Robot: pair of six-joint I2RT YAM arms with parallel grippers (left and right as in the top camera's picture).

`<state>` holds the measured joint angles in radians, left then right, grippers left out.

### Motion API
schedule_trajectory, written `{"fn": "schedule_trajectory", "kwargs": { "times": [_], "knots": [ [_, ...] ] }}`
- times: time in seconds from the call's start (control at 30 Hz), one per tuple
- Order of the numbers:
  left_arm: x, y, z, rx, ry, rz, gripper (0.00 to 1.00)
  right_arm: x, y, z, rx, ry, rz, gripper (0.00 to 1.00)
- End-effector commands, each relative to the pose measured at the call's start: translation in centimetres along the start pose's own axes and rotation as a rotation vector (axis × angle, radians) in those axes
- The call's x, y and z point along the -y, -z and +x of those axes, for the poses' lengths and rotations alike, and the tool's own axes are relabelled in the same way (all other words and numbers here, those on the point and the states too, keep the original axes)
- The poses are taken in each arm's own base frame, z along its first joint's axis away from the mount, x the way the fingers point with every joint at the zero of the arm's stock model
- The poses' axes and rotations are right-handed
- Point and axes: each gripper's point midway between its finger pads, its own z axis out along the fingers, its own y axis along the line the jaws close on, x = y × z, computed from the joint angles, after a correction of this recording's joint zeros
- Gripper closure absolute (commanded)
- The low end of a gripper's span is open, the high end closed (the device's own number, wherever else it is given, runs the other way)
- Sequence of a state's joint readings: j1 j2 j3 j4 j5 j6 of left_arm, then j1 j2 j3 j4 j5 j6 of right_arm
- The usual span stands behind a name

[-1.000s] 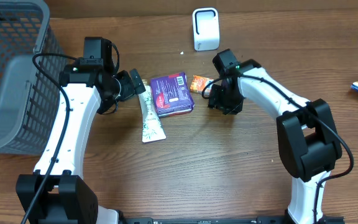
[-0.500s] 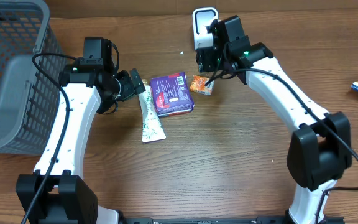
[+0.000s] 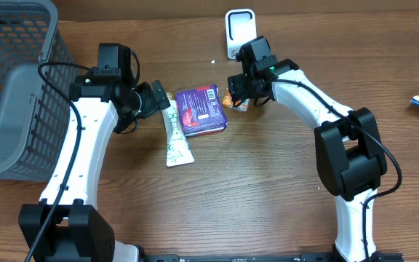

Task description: Scan the item barcode

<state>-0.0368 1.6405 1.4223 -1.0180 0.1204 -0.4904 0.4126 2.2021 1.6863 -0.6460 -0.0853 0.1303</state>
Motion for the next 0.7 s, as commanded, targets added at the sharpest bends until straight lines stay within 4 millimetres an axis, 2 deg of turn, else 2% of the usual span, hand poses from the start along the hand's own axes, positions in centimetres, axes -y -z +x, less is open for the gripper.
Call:
{"fn": "schedule_trajectory", "kwargs": {
  "times": [0.0,0.33,0.57,0.63,0.67],
  "knots": [
    [0.3,0.2,-0.5,0.006,-0.002,0.013,0.00,0.0,0.6,0.5,-0.028,-0.005,-0.014,0.27],
    [0.3,0.2,-0.5,0.006,-0.002,0.013,0.00,-0.5,0.9,3.7,-0.160,0.017,-0.052,0.31],
    [0.3,0.2,-0.5,0.006,-0.002,0.013,0.00,-0.9,1.3,0.3,-0.036,0.244,-0.064,0.32],
    [0.3,0.2,-0.5,0.006,-0.002,0.013,0.00,-0.4,1.3,-0.9,0.015,0.288,-0.024,0.39],
    [0.3,0.2,-0.5,0.005,-0.002,0.013,0.00,0.0,1.3,-1.5,0.036,0.289,0.004,0.49]
  ]
}}
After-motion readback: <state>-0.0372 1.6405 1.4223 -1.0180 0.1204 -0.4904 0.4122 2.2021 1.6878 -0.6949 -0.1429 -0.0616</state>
